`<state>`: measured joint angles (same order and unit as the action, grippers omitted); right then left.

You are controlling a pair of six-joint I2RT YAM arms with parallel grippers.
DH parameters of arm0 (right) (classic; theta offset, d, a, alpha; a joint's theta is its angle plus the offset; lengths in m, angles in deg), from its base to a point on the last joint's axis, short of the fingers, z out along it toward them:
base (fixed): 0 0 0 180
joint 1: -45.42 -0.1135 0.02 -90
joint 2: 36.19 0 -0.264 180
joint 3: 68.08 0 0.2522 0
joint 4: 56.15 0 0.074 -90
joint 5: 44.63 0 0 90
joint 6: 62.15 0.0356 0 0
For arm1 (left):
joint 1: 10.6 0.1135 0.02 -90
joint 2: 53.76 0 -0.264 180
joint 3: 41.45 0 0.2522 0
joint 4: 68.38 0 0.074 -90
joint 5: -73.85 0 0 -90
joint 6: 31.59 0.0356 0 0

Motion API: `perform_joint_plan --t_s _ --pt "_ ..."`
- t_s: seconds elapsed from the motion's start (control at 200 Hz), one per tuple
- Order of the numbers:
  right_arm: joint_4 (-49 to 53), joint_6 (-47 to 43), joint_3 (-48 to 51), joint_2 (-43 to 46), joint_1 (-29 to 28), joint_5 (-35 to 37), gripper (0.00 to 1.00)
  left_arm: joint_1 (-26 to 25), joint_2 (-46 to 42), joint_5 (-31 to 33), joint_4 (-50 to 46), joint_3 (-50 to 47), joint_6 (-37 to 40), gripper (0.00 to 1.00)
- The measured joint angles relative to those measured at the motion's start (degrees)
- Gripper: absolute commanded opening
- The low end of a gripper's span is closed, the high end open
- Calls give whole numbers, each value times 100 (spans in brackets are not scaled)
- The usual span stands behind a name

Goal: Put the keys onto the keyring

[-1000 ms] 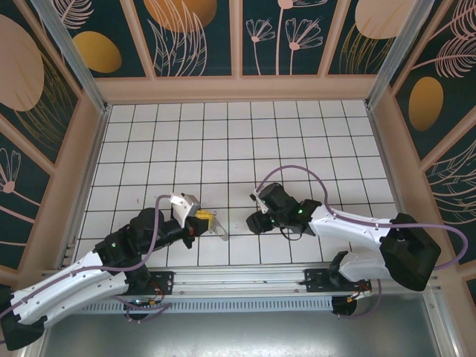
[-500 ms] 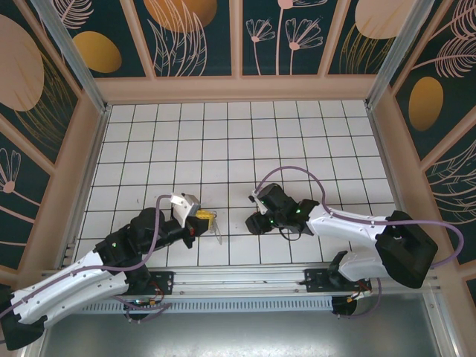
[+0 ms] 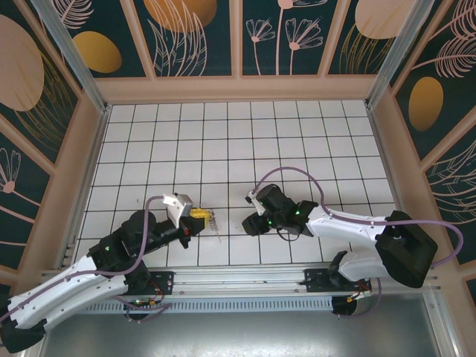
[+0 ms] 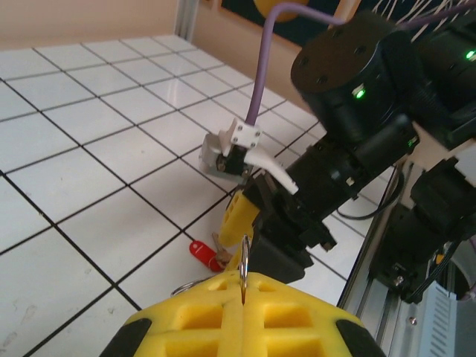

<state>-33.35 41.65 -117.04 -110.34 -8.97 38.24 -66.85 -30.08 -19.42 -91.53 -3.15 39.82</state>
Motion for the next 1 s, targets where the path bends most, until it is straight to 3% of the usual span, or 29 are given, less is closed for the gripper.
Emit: perform_joint_plan --t_s 0.666,1.001 --pt "275 -177 -179 -326 37 107 48 0 -35 273 -151 -2 -507 0" --pt "505 -463 -686 -1005 166 127 46 -2 17 229 -105 -149 -616 0"
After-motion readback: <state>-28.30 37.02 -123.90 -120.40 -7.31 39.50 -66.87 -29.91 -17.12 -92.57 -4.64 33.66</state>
